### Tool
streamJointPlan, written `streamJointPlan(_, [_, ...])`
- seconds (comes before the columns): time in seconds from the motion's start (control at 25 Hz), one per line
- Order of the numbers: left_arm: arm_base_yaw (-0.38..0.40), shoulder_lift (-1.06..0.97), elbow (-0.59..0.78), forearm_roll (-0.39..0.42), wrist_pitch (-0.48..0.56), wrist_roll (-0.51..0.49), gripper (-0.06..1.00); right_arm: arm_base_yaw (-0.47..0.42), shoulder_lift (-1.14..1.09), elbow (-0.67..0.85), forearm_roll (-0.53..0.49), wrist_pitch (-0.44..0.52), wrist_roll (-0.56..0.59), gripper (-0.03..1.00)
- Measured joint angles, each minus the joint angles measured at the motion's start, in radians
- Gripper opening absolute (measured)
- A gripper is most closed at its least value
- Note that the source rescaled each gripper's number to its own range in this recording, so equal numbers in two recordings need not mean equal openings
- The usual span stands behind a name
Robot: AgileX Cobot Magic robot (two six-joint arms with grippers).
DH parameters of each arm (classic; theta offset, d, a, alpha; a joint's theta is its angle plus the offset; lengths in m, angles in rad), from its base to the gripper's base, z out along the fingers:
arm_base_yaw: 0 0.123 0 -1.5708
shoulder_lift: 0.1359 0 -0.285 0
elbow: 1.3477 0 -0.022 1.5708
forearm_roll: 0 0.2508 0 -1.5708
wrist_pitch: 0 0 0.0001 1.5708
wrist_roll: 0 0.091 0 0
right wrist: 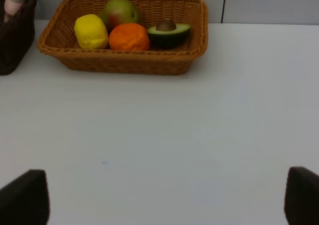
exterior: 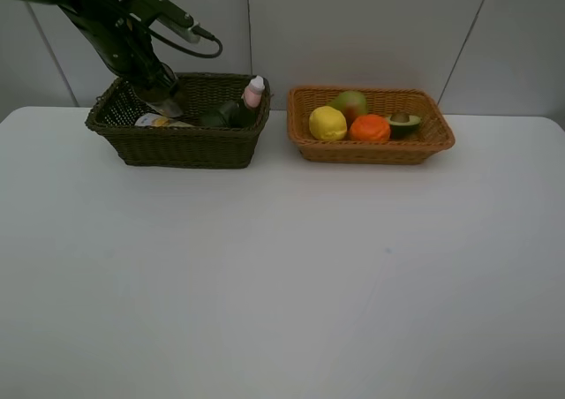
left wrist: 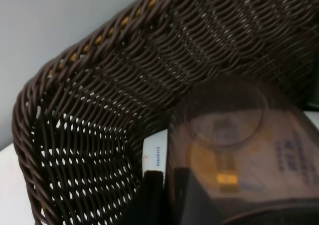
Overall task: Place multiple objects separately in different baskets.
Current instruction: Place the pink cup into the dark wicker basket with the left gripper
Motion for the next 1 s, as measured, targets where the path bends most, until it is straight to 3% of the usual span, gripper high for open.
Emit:
streamJointPlan(0.48, [0.025, 0.020, 0.000, -0.010, -0.030, -0.001, 0.00, 0.000, 0.000, 0.000, 0.000, 0.000, 0.000, 1.00])
streamJointPlan(0.76, [0.025, 0.020, 0.000, -0.018, -0.030, -0.060, 0.00, 0.000, 0.000, 0.000, 0.000, 0.000, 0.000, 1.00])
streamJointPlan(0.84, [0.025, 0.020, 0.000, -0.018, -0.030, -0.062, 0.07, 0.000, 0.000, 0.000, 0.000, 0.000, 0.000, 1.00])
streamJointPlan(0.92, [0.025, 0.020, 0.000, -0.018, -0.031, -0.053, 0.24, 0.000, 0.000, 0.000, 0.000, 0.000, 0.000, 1.00])
streamJointPlan(1.0, [0.025, 0.020, 0.000, -0.018, -0.035, -0.034, 0.48, 0.000, 0.000, 0.000, 0.000, 0.000, 0.000, 1.00])
